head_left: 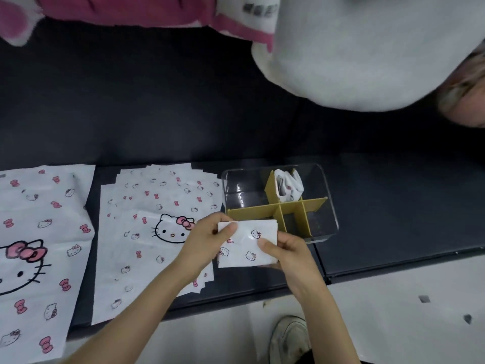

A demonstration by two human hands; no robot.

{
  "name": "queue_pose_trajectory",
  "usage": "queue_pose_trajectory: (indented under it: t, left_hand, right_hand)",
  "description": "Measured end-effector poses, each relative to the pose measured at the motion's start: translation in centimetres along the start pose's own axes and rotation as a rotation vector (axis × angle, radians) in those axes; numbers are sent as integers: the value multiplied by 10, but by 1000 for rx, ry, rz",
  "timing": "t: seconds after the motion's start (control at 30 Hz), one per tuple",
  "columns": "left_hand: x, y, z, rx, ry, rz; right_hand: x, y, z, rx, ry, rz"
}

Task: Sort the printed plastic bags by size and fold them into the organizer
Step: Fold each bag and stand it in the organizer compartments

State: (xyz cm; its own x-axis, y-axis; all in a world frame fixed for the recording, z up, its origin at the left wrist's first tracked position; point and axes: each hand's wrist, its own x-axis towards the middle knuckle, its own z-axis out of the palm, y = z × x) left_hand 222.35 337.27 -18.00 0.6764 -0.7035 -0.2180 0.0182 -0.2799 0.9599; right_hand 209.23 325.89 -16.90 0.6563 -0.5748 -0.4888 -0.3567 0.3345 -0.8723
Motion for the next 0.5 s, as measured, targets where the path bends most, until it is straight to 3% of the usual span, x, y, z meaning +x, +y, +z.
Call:
queue_pose_trajectory:
  t: [0.1,0.2,0.27,0.37,0.5]
  left_hand:
    - [23,7,33,119,-37,56]
    - [55,2,54,583,134,350]
    - [77,7,66,774,156,519]
    - [113,17,82,923,98,696]
    - [149,23,103,1130,-170,698]
  right_hand:
    - [5,-6,-34,6,198,-78]
    - [20,-12,-72,-33,507,-193]
    - [34,-17,-93,-109,682,-266]
    - [56,-28,-111,-243,808,-320]
    - [85,-40,-113,-388,863,-358]
